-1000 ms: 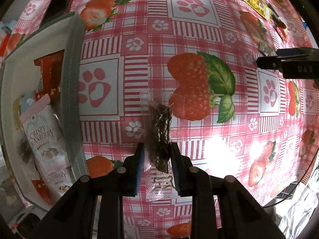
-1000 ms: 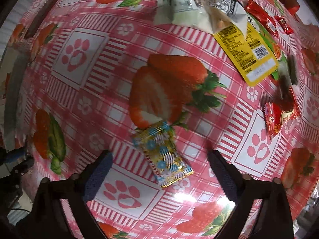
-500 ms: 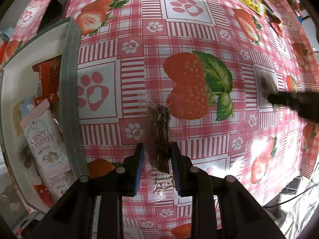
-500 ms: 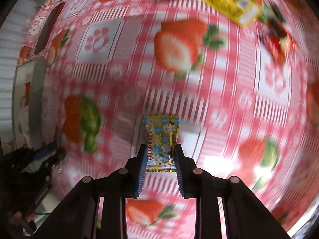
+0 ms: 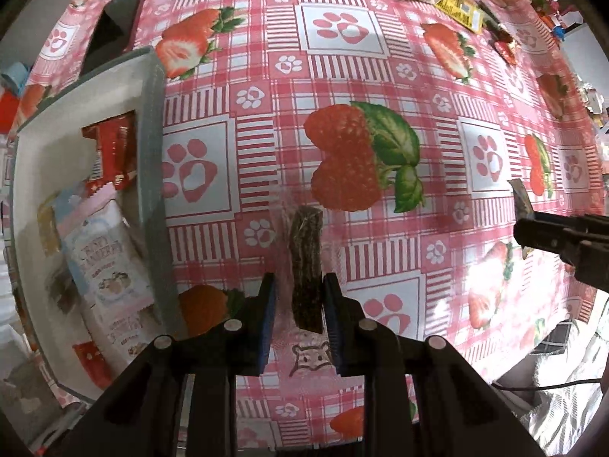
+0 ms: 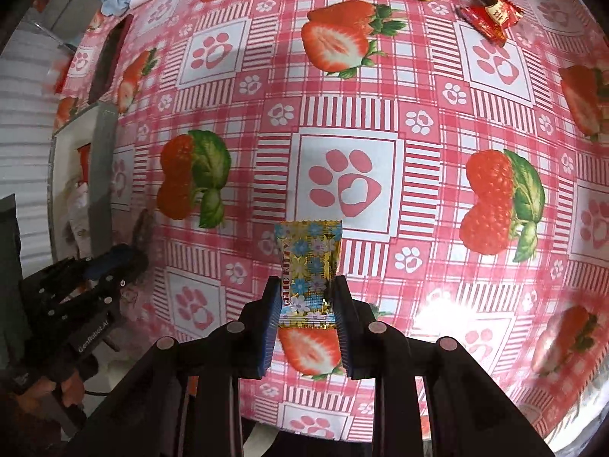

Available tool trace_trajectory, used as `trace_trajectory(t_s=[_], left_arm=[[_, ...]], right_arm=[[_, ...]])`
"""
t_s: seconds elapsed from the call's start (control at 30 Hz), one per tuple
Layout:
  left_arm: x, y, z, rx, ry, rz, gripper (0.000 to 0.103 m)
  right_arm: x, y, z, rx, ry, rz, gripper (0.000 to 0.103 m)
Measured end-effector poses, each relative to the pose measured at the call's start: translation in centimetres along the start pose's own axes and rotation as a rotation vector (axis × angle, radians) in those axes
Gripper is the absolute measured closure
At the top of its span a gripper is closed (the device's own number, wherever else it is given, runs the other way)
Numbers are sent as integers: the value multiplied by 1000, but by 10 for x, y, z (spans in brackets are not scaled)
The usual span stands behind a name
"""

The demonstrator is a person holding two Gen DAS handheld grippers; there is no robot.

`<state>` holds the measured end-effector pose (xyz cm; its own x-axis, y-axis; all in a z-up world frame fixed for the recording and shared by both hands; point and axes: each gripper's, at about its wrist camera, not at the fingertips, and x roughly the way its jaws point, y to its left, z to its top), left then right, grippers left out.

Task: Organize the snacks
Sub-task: 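Carry the chocolate stick and floral candy into the white tray and open both tools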

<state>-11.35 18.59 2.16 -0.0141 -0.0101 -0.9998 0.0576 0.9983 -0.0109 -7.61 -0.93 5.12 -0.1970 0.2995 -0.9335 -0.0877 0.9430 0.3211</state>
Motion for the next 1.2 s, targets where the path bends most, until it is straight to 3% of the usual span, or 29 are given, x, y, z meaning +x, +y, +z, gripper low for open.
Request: trace_trajectory(t_s=[0.27, 0.4, 0.77, 1.2], left_arm=[[-45, 16, -8, -42, -64, -24, 76], [-63, 35, -14, -82, -97, -24, 76], [-81, 101, -28, -242, -179, 16, 76], [-88, 180, -47, -415, -193, 84, 77]], right_arm=[[-11, -3, 2, -11, -17, 12, 75], [-13, 17, 12, -46, -27, 21, 75], [-15, 125, 37, -272, -35, 38, 75], [3, 247, 58, -510, -19, 30, 75]])
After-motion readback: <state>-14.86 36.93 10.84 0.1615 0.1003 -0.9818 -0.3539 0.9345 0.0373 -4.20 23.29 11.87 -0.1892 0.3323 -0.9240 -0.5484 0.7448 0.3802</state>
